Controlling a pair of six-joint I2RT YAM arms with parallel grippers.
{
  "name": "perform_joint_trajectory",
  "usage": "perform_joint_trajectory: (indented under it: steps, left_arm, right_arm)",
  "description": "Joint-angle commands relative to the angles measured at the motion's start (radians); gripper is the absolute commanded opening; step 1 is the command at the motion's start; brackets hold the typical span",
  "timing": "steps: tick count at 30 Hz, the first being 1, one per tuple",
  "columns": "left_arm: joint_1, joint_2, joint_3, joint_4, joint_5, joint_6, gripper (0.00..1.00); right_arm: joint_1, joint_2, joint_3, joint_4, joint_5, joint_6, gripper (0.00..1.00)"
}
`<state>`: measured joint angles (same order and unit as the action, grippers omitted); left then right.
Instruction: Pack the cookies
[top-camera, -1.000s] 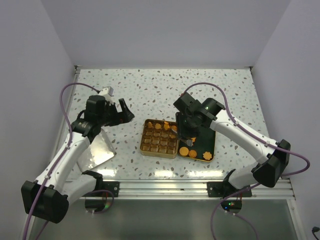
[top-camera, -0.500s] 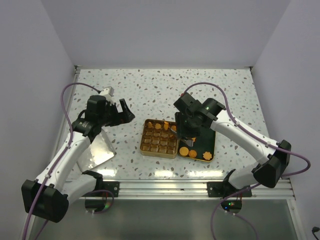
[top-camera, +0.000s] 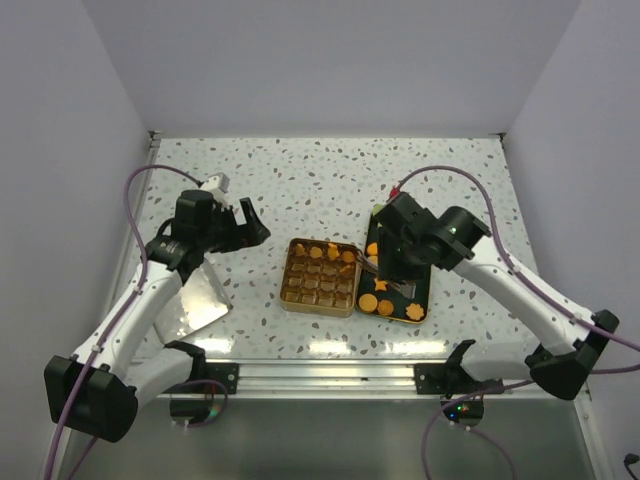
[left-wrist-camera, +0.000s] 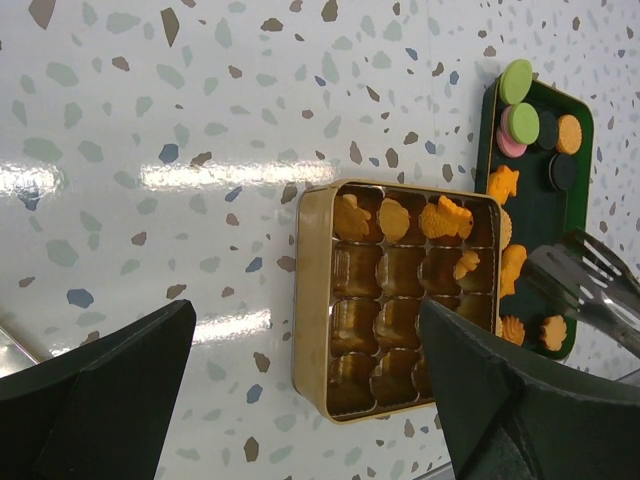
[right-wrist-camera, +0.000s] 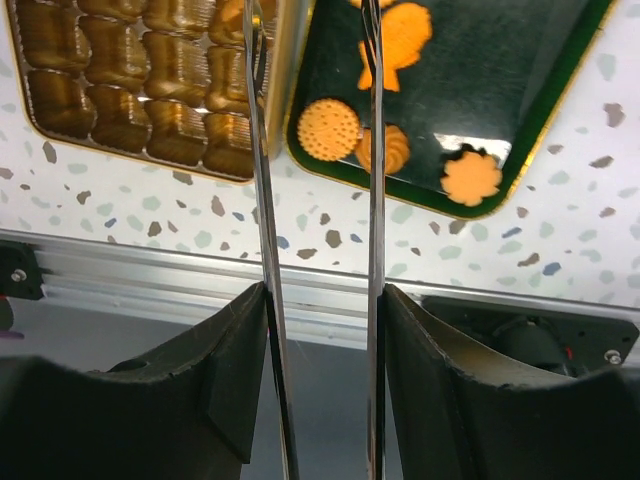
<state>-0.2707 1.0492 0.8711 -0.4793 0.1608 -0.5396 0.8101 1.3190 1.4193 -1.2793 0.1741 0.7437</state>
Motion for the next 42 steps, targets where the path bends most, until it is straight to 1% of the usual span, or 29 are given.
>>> perform_joint_trajectory:
  steps: [1,2,5,12,17,25,27,30,32,34,36,39,42]
  left_arm:
    - [-0.004,0.000,0.032,0.036,0.003,0.006,1.00]
    - [-0.004,-0.002,0.031,0.044,0.006,0.006,1.00]
    - [-0.005,0.008,0.022,0.054,0.016,0.006,1.00]
    - [-0.007,0.025,0.014,0.079,0.032,0.006,1.00]
    - [-0.007,0.029,0.009,0.084,0.039,0.009,1.00]
    - [-0.007,0.018,-0.004,0.077,0.036,0.017,1.00]
    - [-0.007,0.017,-0.009,0.077,0.036,0.017,1.00]
    - [-0.007,0.015,-0.011,0.079,0.036,0.020,1.00]
    - [-0.007,0.017,-0.011,0.077,0.036,0.021,1.00]
    - [-0.007,0.017,-0.009,0.074,0.037,0.023,1.00]
    - [-0.007,0.017,-0.009,0.073,0.037,0.024,1.00]
    - [-0.007,0.012,-0.015,0.071,0.039,0.026,1.00]
    - [-0.007,0.006,-0.017,0.070,0.039,0.029,1.00]
  right_arm:
    - [-0.025,-0.124,-0.042,-0.117,0.067,0.036,0.51]
    - [-0.031,-0.162,-0.069,-0.138,0.071,0.046,0.51]
    - [-0.048,-0.210,-0.115,-0.185,0.070,0.066,0.51]
    - [-0.052,-0.282,-0.203,-0.255,0.044,0.123,0.51]
    - [-0.051,-0.293,-0.237,-0.302,0.041,0.149,0.51]
    - [-0.052,-0.317,-0.295,-0.308,0.016,0.161,0.52]
    - [-0.054,-0.313,-0.296,-0.304,0.027,0.167,0.52]
    - [-0.055,-0.296,-0.258,-0.284,0.051,0.158,0.48]
    - [-0.055,-0.294,-0.232,-0.267,0.051,0.145,0.48]
    - [-0.054,-0.294,-0.232,-0.278,0.036,0.135,0.48]
    - [-0.055,-0.311,-0.272,-0.267,-0.025,0.125,0.46]
    - [-0.055,-0.352,-0.347,-0.189,-0.140,0.109,0.45]
    - [-0.054,-0.354,-0.385,-0.167,-0.171,0.115,0.44]
